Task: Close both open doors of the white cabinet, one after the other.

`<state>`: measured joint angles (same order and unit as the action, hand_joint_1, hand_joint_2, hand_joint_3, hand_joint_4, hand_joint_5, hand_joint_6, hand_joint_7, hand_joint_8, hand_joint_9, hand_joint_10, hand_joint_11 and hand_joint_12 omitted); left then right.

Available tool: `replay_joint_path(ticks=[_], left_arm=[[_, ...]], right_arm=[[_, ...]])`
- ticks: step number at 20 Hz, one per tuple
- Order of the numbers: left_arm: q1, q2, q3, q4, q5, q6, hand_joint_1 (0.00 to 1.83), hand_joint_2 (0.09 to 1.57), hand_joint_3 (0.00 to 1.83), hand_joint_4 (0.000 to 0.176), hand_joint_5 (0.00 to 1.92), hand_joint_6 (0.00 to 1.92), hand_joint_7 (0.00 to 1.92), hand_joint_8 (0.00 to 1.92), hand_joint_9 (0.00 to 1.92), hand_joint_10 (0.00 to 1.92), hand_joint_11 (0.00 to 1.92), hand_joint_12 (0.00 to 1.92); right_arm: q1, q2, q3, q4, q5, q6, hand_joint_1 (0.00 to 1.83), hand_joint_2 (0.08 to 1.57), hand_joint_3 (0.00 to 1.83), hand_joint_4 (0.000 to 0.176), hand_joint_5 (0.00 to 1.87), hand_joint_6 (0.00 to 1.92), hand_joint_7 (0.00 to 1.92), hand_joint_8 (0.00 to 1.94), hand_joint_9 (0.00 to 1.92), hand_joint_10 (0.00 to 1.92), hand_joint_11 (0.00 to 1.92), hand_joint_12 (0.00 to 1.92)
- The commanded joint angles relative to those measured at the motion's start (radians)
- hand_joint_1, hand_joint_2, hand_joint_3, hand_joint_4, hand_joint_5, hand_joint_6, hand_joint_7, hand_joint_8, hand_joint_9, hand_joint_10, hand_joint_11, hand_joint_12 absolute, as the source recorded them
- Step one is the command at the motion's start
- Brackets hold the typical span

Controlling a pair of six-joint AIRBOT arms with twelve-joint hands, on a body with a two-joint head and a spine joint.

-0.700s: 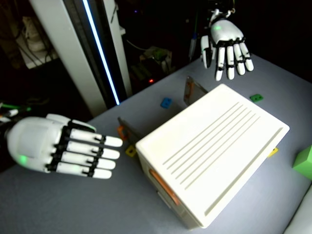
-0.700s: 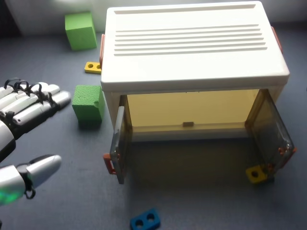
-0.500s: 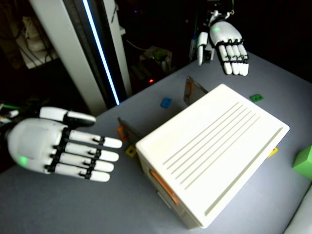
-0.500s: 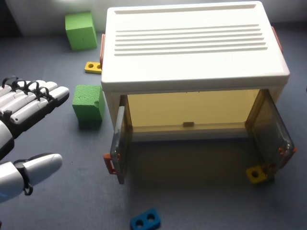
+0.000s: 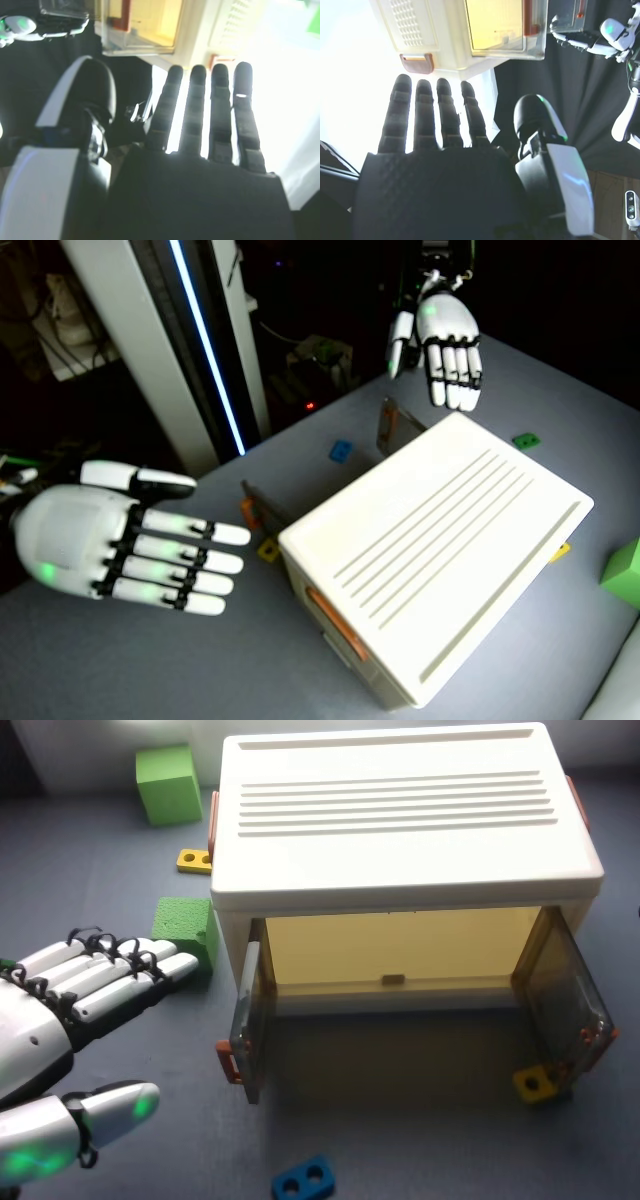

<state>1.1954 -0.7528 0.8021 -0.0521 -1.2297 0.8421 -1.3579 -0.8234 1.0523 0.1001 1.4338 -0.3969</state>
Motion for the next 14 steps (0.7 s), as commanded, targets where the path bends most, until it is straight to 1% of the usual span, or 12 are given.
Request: replay_joint_path(ticks=[1,2,3,4,6,7,8,10,11,12,13,14], left_arm=[[-0.014,-0.01,0.004,0.02,-0.089,-0.013,0.0,1.46,0.0,0.0,0.05,0.0,0.03,0.0,0.08,0.0,0.02,0.63],[-0.024,-0.014,0.006,0.034,-0.079,-0.018,0.0,1.45,0.0,0.0,0.06,0.01,0.04,0.01,0.1,0.01,0.03,0.64],[-0.032,-0.018,0.008,0.046,-0.071,-0.021,0.0,1.44,0.0,0.0,0.06,0.01,0.04,0.0,0.11,0.01,0.04,0.64],[-0.04,-0.022,0.01,0.056,-0.065,-0.024,0.0,1.45,0.0,0.0,0.08,0.01,0.04,0.0,0.11,0.0,0.01,0.59],[-0.066,-0.033,0.018,0.087,-0.042,-0.037,0.0,1.46,0.0,0.0,0.09,0.0,0.05,0.0,0.1,0.0,0.0,0.51],[-0.081,-0.039,0.023,0.104,-0.028,-0.046,0.0,1.45,0.0,0.0,0.09,0.0,0.06,0.01,0.12,0.01,0.02,0.51],[-0.097,-0.046,0.028,0.12,-0.013,-0.055,0.0,1.45,0.0,0.0,0.1,0.0,0.08,0.0,0.14,0.0,0.02,0.58],[-0.116,-0.058,0.036,0.133,0.001,-0.062,0.0,1.46,0.0,0.0,0.06,0.0,0.07,0.0,0.13,0.0,0.0,0.63],[-0.121,-0.065,0.04,0.136,0.004,-0.065,0.0,1.46,0.0,0.0,0.04,0.0,0.06,0.0,0.13,0.0,0.0,0.64],[-0.128,-0.072,0.045,0.142,0.009,-0.07,0.0,1.45,0.0,0.0,0.05,0.01,0.07,0.0,0.13,0.0,0.0,0.64],[-0.133,-0.077,0.048,0.147,0.012,-0.074,0.0,1.45,0.0,0.0,0.06,0.01,0.07,0.01,0.13,0.0,0.01,0.64],[-0.136,-0.08,0.05,0.15,0.014,-0.075,0.0,1.46,0.0,0.0,0.08,0.0,0.09,0.0,0.15,0.0,0.04,0.61]], right_arm=[[0.003,0.002,0.004,0.021,0.114,0.006,0.0,1.36,0.0,0.014,0.13,0.0,0.1,0.0,0.07,0.01,0.1,0.01],[0.003,0.002,0.005,0.021,0.112,0.006,0.0,1.35,0.0,0.015,0.13,0.0,0.1,0.0,0.07,0.01,0.1,0.01],[0.003,0.002,0.005,0.021,0.111,0.006,0.0,1.33,0.0,0.023,0.14,0.0,0.1,0.0,0.07,0.0,0.11,0.01],[0.003,0.002,0.005,0.021,0.109,0.006,0.0,1.33,0.0,0.013,0.14,0.0,0.1,0.0,0.07,0.0,0.11,0.01],[0.003,0.002,0.006,0.021,0.109,0.006,0.0,1.34,0.0,0.0,0.13,0.0,0.1,0.0,0.07,0.0,0.09,0.01],[0.003,0.002,0.006,0.021,0.108,0.006,0.0,1.34,0.0,0.0,0.13,0.0,0.1,0.0,0.07,0.0,0.09,0.01],[0.003,0.002,0.006,0.021,0.108,0.006,0.0,1.33,0.0,0.004,0.13,0.0,0.1,0.0,0.06,0.0,0.09,0.0],[0.003,0.001,0.007,0.021,0.107,0.006,0.0,1.33,0.0,0.007,0.13,0.0,0.1,0.0,0.07,0.0,0.1,0.01],[0.003,0.001,0.007,0.021,0.107,0.006,0.0,1.33,0.0,0.012,0.14,0.0,0.11,0.0,0.07,0.0,0.1,0.01],[0.003,0.0,0.007,0.021,0.107,0.006,0.0,1.34,0.0,0.011,0.14,0.0,0.11,0.0,0.08,0.0,0.1,0.01],[0.003,-0.001,0.008,0.021,0.106,0.006,0.0,1.33,0.0,0.014,0.14,0.0,0.11,0.0,0.07,0.0,0.11,0.01],[0.003,-0.002,0.008,0.021,0.106,0.006,0.0,1.33,0.0,0.01,0.15,0.01,0.11,0.01,0.08,0.01,0.12,0.01]])
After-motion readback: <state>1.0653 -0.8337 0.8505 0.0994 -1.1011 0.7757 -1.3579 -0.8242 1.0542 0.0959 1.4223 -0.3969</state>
